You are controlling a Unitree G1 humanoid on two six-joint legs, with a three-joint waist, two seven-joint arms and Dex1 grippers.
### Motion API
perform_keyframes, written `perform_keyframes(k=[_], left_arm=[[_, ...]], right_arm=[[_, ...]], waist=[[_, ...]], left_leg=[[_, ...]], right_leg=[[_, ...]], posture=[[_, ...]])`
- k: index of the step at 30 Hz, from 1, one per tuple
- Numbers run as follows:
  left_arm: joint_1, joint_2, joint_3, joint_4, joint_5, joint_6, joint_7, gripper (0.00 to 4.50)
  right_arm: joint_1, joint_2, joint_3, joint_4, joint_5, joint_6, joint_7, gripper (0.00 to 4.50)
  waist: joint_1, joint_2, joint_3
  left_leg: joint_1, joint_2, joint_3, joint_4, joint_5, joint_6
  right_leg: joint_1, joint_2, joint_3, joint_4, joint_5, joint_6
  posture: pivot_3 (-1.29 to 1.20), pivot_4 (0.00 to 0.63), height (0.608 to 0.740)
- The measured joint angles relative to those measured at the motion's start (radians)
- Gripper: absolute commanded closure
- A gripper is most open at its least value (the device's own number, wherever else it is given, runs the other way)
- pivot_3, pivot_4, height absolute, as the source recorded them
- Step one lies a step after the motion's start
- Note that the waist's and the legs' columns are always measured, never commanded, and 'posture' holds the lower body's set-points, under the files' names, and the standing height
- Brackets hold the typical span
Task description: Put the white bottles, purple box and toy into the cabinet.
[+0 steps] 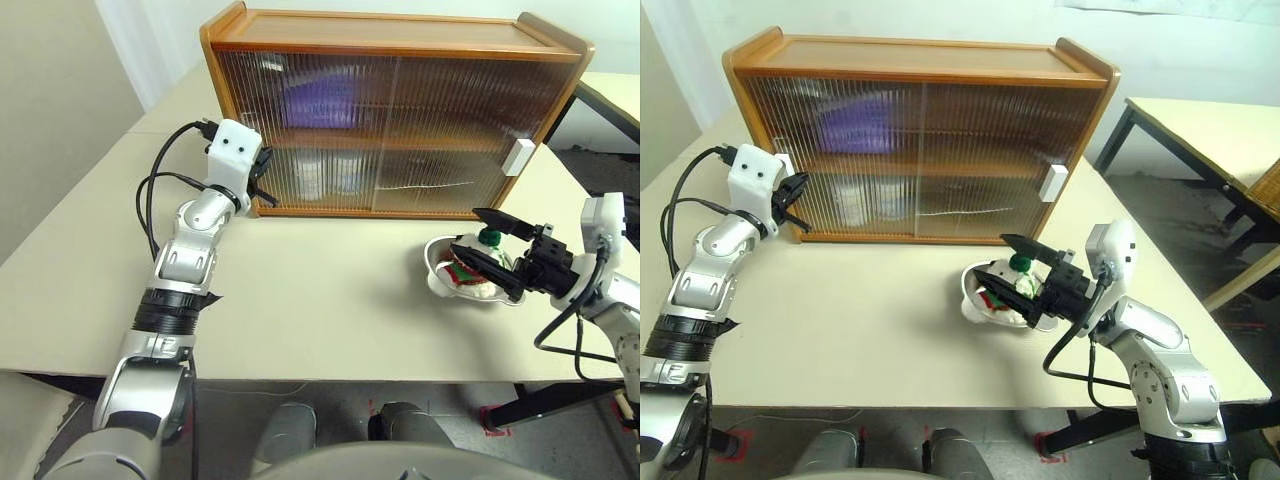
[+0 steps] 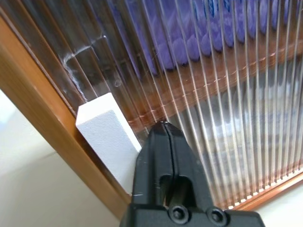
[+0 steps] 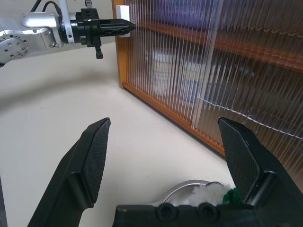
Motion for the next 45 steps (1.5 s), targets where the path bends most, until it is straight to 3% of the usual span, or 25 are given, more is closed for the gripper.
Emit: perform_keyframes(k=[11,21,22,24,28,34,45], left_arm=[[0.019,-0.103,0.035,-0.059,-0.225,-0.061,-0.197,0.04],[0.115,-0.013,0.017,-0.179,-0.456,0.095,-0.515,0.04],[0.119,0.002,0.022,-0.180,-0.469,0.095,-0.542,0.01],[0.136,0.037,0.031,-0.185,-0.484,0.091,-0.587,0.00],[0.175,0.111,0.036,-0.186,-0.486,0.083,-0.678,0.00],[0.202,0.145,0.054,-0.186,-0.521,0.065,-0.770,0.00],[0.248,0.140,0.074,-0.226,-0.551,0.026,-0.798,0.00]], right_arm=[[-0.029,0.008,-0.046,0.017,0.037,0.028,-0.072,0.00],[-0.042,-0.003,-0.170,0.070,0.099,0.091,-0.147,0.00],[-0.042,-0.008,-0.184,0.078,0.107,0.095,-0.146,0.18],[-0.042,-0.019,-0.204,0.090,0.108,0.093,-0.146,0.62],[-0.044,-0.024,-0.234,0.136,0.070,0.057,-0.172,2.02],[-0.084,-0.023,-0.243,0.206,-0.015,0.017,-0.273,4.39],[-0.209,-0.013,-0.242,0.313,-0.126,0.004,-0.472,4.48]], waist=[[0.053,-0.002,0.001],[0.069,-0.002,0.000],[0.069,-0.002,0.000],[0.068,-0.002,0.000],[0.064,-0.002,0.000],[0.061,-0.001,0.000],[0.060,0.001,-0.001]], left_leg=[[-0.016,-0.005,-0.008,0.005,-0.001,0.000],[-0.016,-0.005,-0.010,0.005,-0.002,0.000],[-0.017,-0.005,-0.011,0.005,-0.002,0.000],[-0.016,-0.005,-0.011,0.005,-0.002,0.000],[-0.017,-0.003,-0.014,0.005,-0.002,0.000],[-0.018,0.002,-0.022,0.004,-0.002,0.000],[-0.020,0.003,-0.022,0.002,-0.003,0.000]], right_leg=[[-0.009,0.000,0.000,0.000,0.000,-0.003],[-0.009,-0.001,-0.002,0.000,-0.002,-0.005],[-0.009,-0.001,-0.002,0.000,-0.002,-0.004],[-0.009,-0.001,-0.002,0.001,-0.002,-0.004],[-0.009,-0.001,-0.001,0.000,-0.002,-0.004],[-0.011,-0.001,-0.001,0.001,-0.002,-0.005],[-0.013,0.000,-0.001,0.000,-0.002,-0.005]], posture=[[0.19,0.007,0.740],[0.18,0.012,0.740],[0.18,0.015,0.740],[0.17,0.016,0.740],[0.17,0.017,0.740],[0.18,0.017,0.740],[0.20,0.016,0.740]])
